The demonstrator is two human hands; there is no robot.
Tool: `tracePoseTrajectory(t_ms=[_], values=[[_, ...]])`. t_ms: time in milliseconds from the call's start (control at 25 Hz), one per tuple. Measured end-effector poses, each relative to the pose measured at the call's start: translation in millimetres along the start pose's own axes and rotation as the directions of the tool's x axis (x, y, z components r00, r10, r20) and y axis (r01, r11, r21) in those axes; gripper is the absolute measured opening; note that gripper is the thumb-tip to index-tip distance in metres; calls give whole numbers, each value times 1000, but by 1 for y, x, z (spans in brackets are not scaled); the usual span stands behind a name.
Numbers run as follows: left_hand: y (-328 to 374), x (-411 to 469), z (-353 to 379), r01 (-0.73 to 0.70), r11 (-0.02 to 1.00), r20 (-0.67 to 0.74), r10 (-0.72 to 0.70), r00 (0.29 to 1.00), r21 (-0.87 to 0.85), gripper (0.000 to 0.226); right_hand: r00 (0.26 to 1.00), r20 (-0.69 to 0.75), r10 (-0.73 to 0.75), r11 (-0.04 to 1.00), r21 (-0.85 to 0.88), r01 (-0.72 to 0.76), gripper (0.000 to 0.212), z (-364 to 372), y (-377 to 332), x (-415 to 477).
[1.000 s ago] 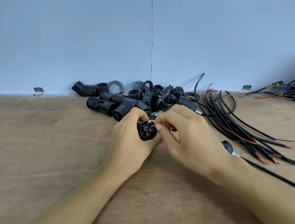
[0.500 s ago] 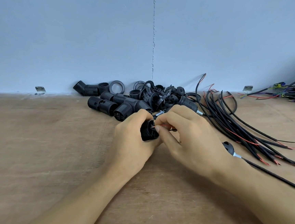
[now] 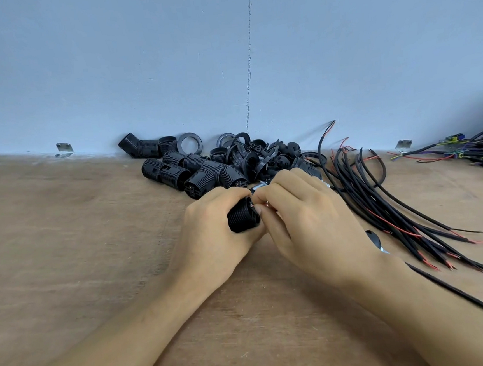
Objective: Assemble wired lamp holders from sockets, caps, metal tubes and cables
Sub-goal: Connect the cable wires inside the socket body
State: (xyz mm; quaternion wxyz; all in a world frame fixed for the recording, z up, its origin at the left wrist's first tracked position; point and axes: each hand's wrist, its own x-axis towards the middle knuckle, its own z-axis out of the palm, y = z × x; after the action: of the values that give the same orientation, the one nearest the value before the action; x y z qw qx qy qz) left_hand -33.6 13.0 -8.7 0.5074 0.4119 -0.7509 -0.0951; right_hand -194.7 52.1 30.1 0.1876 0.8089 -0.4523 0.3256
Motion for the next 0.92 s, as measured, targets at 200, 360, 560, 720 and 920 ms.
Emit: tracePoseTrajectory(t_ms=[200,360,560,720,920], values=[[2,0,2,0,1000,-8,0,1000,18,25,999,40,-9,1000,3,9,6,-2,1,2],[3,0,0,13,1000,-5,-13,1000,2,28,996,72,56,989,131,-66,2,-2,2,2],[4,0,-2,6,1000,12,-6,1000,16,30,988,130,83,977,183,-106,4,-2,5,2],[4,-1,-2,-16,997,19,14,1000,76,30,984,143,102,976,177,-127,5,-1,5,1],[5,-2,-1,-26,985,21,23,1000,172,31,982,156,111,979,155,-135,6,-2,6,1]])
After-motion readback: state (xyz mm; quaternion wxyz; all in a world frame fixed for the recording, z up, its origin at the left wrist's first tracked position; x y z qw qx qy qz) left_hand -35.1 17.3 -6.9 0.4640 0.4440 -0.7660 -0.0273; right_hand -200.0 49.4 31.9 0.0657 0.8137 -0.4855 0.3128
